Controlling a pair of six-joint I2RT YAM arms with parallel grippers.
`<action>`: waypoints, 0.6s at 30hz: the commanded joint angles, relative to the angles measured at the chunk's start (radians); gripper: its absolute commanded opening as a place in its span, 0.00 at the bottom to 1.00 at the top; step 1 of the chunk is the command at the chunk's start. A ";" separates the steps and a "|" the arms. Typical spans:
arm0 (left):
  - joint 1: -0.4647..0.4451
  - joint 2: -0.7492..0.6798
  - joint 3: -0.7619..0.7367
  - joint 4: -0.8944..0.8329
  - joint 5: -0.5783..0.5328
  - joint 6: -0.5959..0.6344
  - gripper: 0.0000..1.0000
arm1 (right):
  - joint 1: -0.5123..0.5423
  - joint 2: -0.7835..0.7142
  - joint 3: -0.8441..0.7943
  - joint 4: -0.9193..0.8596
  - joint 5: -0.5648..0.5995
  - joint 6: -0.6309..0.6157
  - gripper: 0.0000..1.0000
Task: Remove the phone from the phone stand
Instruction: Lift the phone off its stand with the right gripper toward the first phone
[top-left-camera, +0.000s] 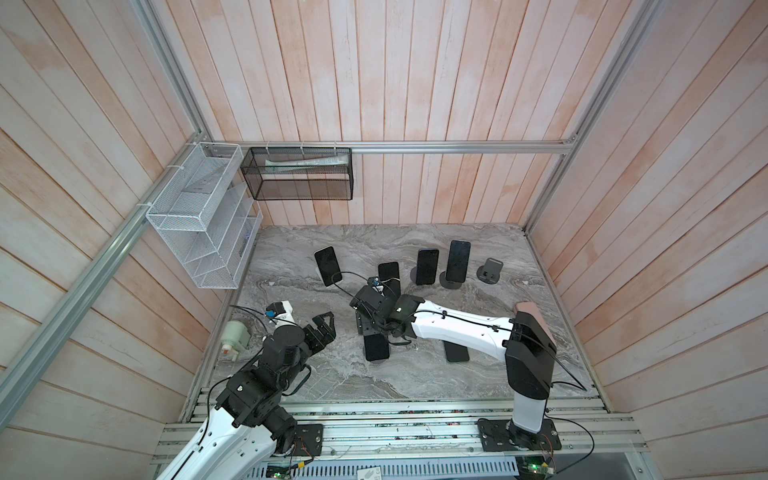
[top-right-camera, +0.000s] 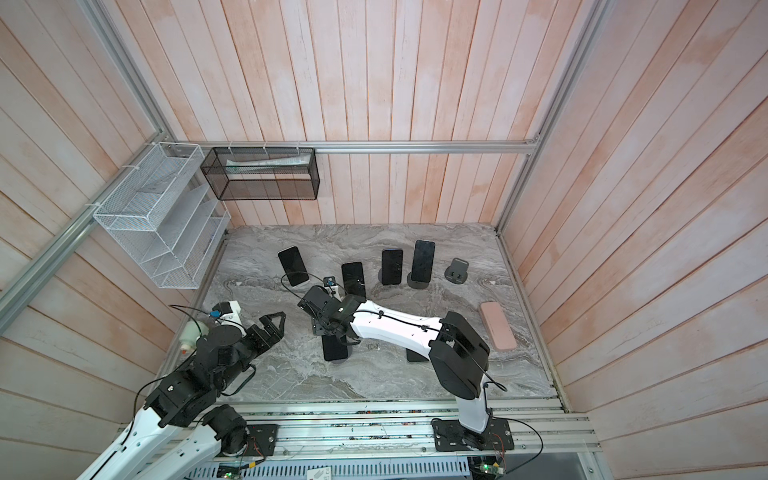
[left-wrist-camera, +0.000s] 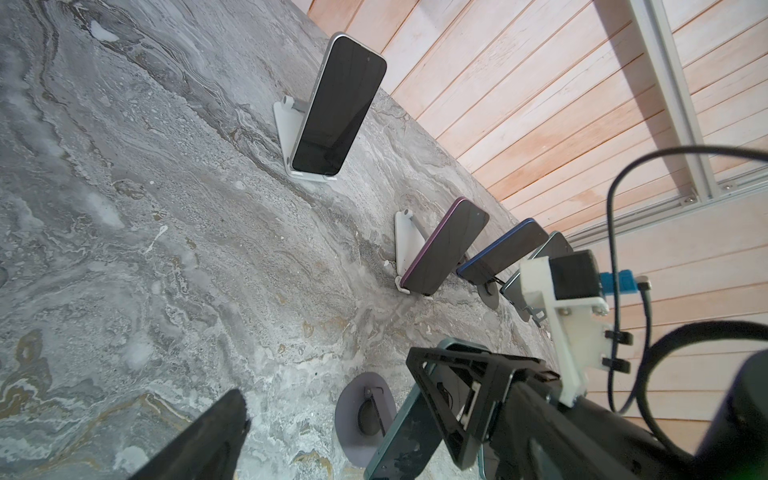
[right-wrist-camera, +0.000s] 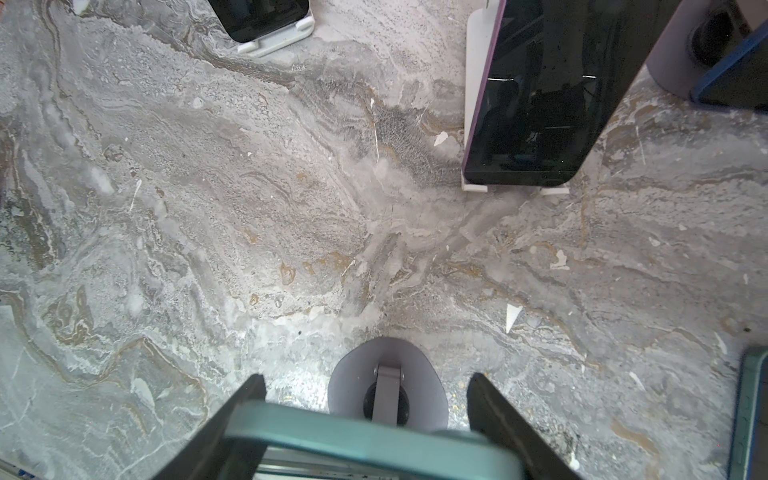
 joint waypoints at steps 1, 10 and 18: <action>-0.001 -0.002 0.015 0.016 0.004 0.015 0.99 | 0.010 -0.064 -0.001 -0.025 0.028 -0.016 0.68; -0.001 0.024 0.025 0.033 0.012 0.020 0.99 | 0.009 -0.124 -0.019 -0.018 0.040 -0.028 0.66; -0.001 0.037 0.028 0.043 0.016 0.035 0.99 | 0.008 -0.214 -0.043 -0.031 0.132 -0.039 0.66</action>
